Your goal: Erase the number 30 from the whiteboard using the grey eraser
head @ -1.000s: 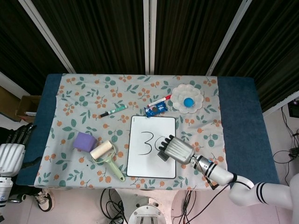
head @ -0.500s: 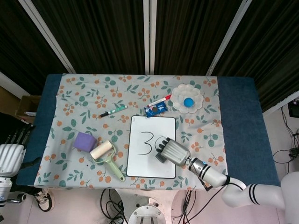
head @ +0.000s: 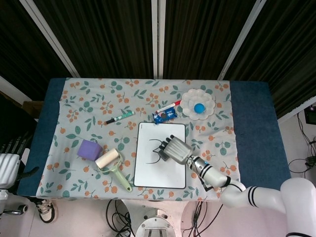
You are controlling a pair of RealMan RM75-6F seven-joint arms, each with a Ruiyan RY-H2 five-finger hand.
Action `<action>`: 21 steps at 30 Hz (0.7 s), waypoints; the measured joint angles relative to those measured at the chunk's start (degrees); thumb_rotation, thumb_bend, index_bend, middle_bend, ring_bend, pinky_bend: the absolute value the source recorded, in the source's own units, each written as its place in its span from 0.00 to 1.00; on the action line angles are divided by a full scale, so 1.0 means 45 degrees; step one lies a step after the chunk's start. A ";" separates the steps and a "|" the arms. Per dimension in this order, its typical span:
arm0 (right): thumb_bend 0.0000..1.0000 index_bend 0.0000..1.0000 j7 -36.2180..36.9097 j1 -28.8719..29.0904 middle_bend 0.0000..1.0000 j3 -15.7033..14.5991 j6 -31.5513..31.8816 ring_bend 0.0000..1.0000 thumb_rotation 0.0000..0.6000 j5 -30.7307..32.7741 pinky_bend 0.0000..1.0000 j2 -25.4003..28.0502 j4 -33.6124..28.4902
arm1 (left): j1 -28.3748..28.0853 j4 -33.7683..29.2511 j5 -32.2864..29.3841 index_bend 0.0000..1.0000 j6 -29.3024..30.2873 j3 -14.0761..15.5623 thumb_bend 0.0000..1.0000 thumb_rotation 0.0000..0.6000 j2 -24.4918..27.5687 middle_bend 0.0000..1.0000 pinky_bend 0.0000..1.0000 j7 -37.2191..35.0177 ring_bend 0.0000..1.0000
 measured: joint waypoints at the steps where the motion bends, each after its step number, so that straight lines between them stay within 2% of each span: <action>1: 0.32 0.51 -0.0015 0.0085 0.53 0.0091 -0.0053 0.43 1.00 0.0121 0.46 -0.0131 0.0154 | 0.0006 0.0008 -0.0004 0.07 0.0007 -0.0005 0.00 1.00 0.0008 0.06 0.16 -0.0009 0.07; 21: 0.32 0.51 -0.0995 0.2368 0.53 0.1522 -0.0971 0.43 1.00 0.2404 0.46 -0.2890 0.2647 | 0.0139 0.0130 0.0002 0.07 0.0205 -0.0055 0.00 1.00 0.0096 0.06 0.16 -0.0210 0.07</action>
